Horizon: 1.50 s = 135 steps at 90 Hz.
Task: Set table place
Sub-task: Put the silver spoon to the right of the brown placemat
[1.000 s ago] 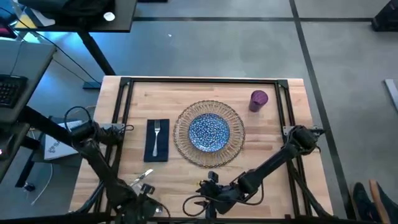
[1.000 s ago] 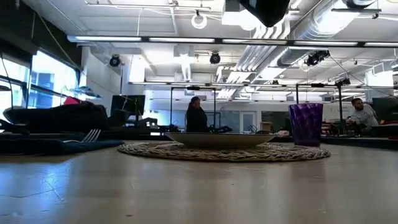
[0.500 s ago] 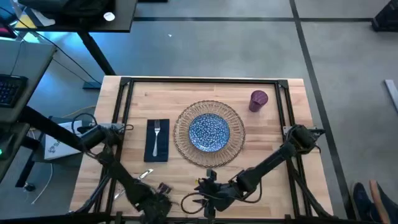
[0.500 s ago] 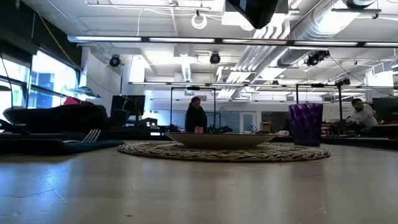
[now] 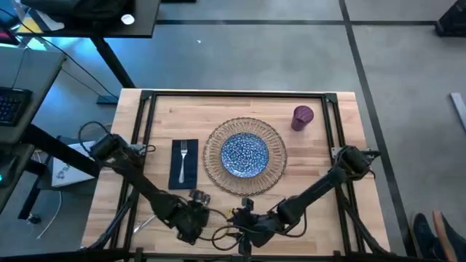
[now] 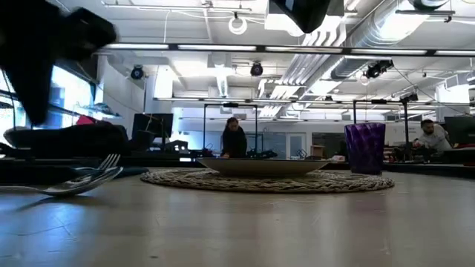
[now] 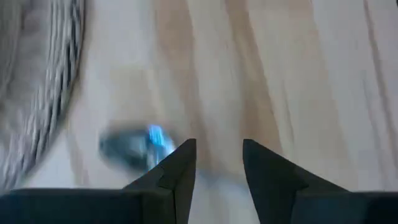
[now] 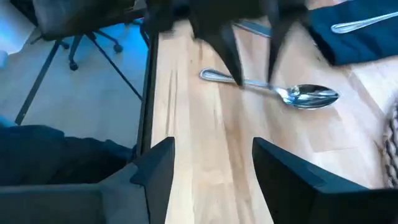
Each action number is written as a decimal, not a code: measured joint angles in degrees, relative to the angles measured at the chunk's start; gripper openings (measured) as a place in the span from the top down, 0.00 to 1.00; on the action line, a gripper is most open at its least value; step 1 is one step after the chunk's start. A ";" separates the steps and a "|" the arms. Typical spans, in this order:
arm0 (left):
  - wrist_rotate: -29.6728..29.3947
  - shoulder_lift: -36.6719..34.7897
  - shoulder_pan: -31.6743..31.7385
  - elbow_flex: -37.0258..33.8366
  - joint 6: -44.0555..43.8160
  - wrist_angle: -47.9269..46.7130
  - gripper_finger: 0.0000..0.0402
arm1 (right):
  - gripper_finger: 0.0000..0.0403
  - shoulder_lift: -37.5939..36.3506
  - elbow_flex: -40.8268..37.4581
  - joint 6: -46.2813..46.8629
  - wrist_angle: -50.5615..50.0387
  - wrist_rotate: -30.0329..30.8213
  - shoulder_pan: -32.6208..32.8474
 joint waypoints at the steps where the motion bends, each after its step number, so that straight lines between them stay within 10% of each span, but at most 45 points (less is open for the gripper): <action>1: -0.13 -0.23 -0.26 0.00 -0.73 -0.96 0.71 | 0.54 0.00 0.00 0.01 0.03 0.19 0.00; 17: -1.73 -0.72 -5.27 -0.34 -9.20 -9.39 0.71 | 0.54 1.00 0.00 0.17 1.22 0.92 0.00; 59: 0.53 3.32 -7.87 -10.51 -9.04 14.44 0.71 | 0.54 7.29 0.00 -0.45 11.75 0.52 -0.27; 92: -14.97 6.77 2.75 -10.55 5.65 36.09 0.71 | 0.54 11.23 0.00 -0.38 14.97 2.74 -2.27; 135: -6.48 5.64 0.29 0.91 -3.17 8.33 0.71 | 0.54 11.23 -0.04 -7.82 6.86 12.92 -4.31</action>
